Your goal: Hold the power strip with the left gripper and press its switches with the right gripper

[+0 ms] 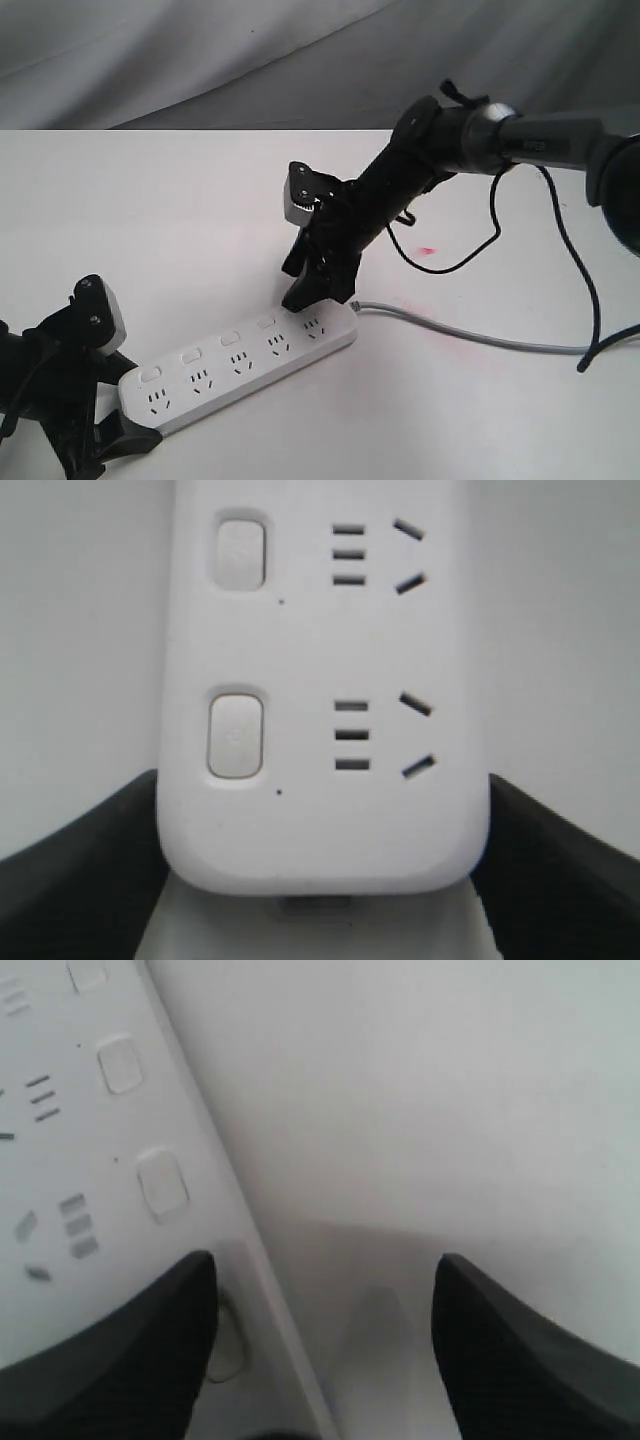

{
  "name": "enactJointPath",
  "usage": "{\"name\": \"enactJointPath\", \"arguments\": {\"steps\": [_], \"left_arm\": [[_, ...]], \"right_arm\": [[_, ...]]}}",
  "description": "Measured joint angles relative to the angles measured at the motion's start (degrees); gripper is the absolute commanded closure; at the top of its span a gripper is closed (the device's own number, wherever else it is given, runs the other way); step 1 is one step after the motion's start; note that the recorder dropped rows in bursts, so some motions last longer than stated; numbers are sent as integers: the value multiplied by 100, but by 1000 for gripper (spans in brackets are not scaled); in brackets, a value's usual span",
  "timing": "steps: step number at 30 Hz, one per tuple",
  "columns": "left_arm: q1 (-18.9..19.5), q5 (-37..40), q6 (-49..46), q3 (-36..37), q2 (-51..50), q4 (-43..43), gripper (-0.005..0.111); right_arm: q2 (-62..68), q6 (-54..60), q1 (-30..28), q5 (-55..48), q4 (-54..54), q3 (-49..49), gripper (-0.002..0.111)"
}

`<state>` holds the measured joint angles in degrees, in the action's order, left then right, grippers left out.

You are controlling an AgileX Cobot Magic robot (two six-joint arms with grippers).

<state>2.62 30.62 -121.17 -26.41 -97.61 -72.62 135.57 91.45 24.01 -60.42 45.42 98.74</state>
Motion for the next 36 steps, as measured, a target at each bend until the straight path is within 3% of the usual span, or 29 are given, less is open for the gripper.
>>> {"name": "enactJointPath", "arguments": {"steps": [13, 21, 36], "left_arm": [[0, 0, 0, 0, 0, 0, 42], [0, 0, 0, 0, 0, 0, 42], [0, 0, 0, 0, 0, 0, 42]], "right_arm": [[-1344, -597, 0, 102, -325, -52, 53], [-2805, -1819, 0, -363, -1617, -52, 108], [-5467, -3688, 0, -489, -1947, -52, 108]]}}
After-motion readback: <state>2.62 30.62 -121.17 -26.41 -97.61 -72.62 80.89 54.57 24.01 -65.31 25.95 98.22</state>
